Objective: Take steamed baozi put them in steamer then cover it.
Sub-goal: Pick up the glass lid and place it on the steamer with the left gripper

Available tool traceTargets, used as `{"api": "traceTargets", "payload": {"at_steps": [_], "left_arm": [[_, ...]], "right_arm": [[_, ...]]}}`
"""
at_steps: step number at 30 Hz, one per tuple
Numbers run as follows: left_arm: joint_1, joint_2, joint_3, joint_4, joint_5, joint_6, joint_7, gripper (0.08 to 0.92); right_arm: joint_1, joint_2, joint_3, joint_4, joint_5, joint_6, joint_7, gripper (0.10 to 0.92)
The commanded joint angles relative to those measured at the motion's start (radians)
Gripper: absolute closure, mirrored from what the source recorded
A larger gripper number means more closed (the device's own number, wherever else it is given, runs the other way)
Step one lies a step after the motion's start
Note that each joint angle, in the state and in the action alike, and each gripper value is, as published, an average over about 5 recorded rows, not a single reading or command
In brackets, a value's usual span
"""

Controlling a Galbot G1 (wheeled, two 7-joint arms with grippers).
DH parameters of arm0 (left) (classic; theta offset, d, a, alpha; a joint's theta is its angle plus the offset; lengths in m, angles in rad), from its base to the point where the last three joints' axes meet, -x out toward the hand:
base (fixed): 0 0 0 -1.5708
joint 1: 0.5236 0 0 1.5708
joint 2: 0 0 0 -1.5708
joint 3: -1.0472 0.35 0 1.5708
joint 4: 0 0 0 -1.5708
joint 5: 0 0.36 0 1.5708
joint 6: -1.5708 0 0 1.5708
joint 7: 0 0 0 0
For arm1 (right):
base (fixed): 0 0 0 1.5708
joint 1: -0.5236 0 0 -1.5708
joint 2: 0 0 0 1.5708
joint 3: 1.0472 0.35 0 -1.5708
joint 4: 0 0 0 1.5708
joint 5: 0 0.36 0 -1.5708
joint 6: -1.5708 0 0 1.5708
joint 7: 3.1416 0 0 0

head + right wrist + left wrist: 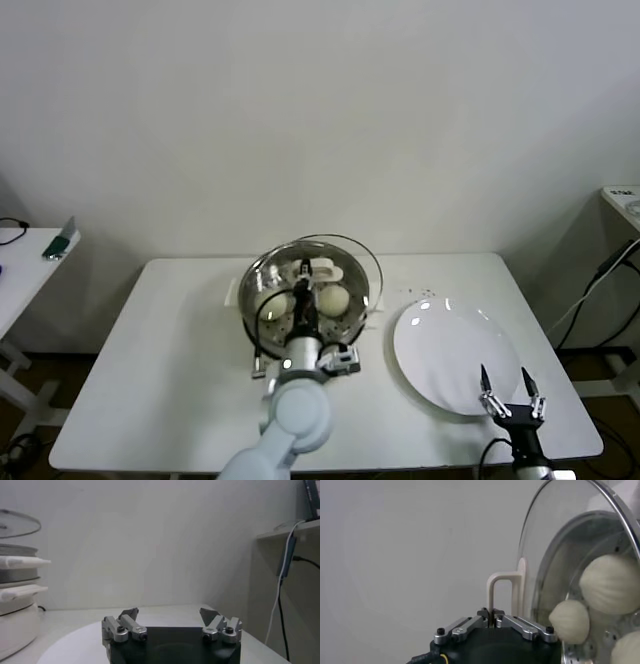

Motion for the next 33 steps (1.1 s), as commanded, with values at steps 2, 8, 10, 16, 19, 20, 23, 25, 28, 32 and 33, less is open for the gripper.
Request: {"api": "traceTargets", "payload": {"at_steps": [2, 8, 10, 16, 19, 20, 23, 25, 28, 32, 33], "left_arm": [[-0.026, -0.027, 0.001, 0.081, 0.047, 0.008, 0.007, 0.865], [-0.019, -0.021, -0.02, 0.094, 0.073, 0.0, -0.001, 0.865], [-0.014, -0.016, -0.027, 0.095, 0.078, -0.003, -0.002, 0.865], [-0.006, -0.008, -0.042, 0.105, 0.073, -0.008, -0.011, 0.865], [-0.004, -0.006, -0.045, 0.107, 0.072, -0.01, -0.015, 0.865], [-0.003, -0.005, -0.045, 0.107, 0.072, -0.011, -0.016, 0.865], [0.0, -0.005, -0.044, 0.102, 0.07, -0.018, -0.02, 0.865], [0.001, -0.003, -0.038, 0.096, 0.061, -0.023, -0.023, 0.865], [-0.002, 0.005, -0.023, 0.071, 0.027, -0.018, -0.023, 0.865], [-0.009, 0.024, -0.003, 0.013, -0.035, -0.005, 0.005, 0.852], [-0.011, 0.031, 0.002, -0.004, -0.054, 0.0, 0.015, 0.833]], "right_arm": [[0.002, 0.003, 0.0, -0.006, 0.009, 0.014, 0.002, 0.203], [0.002, 0.007, 0.001, -0.005, 0.006, 0.015, 0.003, 0.203], [0.002, 0.008, 0.001, -0.004, 0.006, 0.015, 0.003, 0.203], [-0.001, 0.015, -0.001, -0.005, 0.002, 0.018, 0.001, 0.203], [-0.002, 0.019, -0.001, -0.003, -0.001, 0.018, -0.001, 0.203], [-0.002, 0.019, -0.001, -0.003, -0.002, 0.018, -0.001, 0.203], [-0.001, 0.02, 0.0, -0.003, -0.002, 0.019, -0.001, 0.203], [-0.001, 0.02, 0.0, -0.003, -0.001, 0.019, -0.001, 0.203], [-0.001, 0.02, -0.003, -0.002, -0.001, 0.016, -0.003, 0.203], [-0.005, 0.015, -0.005, 0.007, -0.002, -0.003, -0.007, 0.203], [-0.006, 0.013, -0.005, 0.011, -0.004, -0.012, -0.007, 0.203]]}}
